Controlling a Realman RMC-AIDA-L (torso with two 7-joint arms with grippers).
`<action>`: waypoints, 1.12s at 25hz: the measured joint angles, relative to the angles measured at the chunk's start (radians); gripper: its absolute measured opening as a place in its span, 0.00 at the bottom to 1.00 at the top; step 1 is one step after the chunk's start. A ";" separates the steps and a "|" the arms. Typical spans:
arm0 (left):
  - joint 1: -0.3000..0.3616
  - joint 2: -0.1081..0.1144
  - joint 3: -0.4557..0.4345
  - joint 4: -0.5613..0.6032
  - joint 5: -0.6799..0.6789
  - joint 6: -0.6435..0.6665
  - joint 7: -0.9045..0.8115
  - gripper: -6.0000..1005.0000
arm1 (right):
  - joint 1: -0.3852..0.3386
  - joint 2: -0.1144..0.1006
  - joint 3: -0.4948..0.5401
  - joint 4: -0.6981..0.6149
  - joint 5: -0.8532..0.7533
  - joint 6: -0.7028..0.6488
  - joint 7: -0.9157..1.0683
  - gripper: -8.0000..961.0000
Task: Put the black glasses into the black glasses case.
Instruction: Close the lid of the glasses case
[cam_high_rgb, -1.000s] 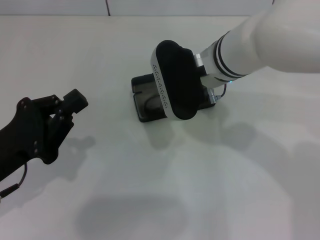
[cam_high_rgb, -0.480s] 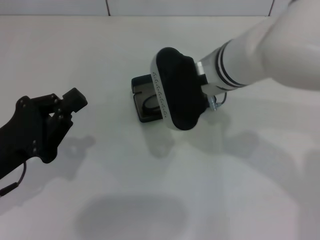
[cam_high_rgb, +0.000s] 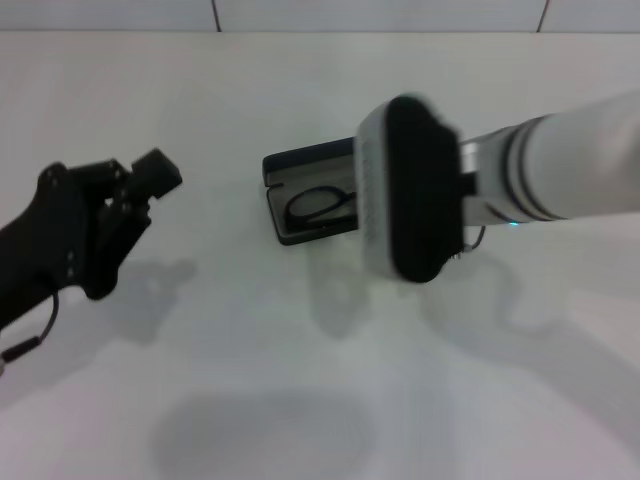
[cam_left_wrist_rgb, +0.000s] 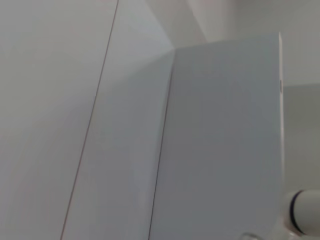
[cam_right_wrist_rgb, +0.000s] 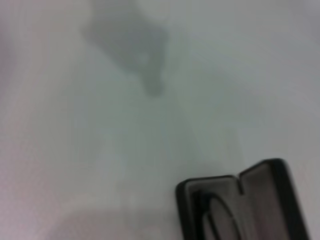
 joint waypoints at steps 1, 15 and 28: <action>-0.012 0.003 -0.007 0.000 -0.004 -0.001 -0.010 0.04 | -0.050 0.000 0.025 -0.045 0.023 -0.005 0.001 0.22; -0.270 0.092 -0.160 0.238 0.175 -0.254 -0.458 0.05 | -0.525 -0.015 0.695 -0.057 0.940 -0.369 -0.425 0.27; -0.602 -0.003 -0.157 0.238 0.848 -0.737 -0.698 0.25 | -0.505 -0.009 1.084 0.346 1.077 -0.726 -0.611 0.30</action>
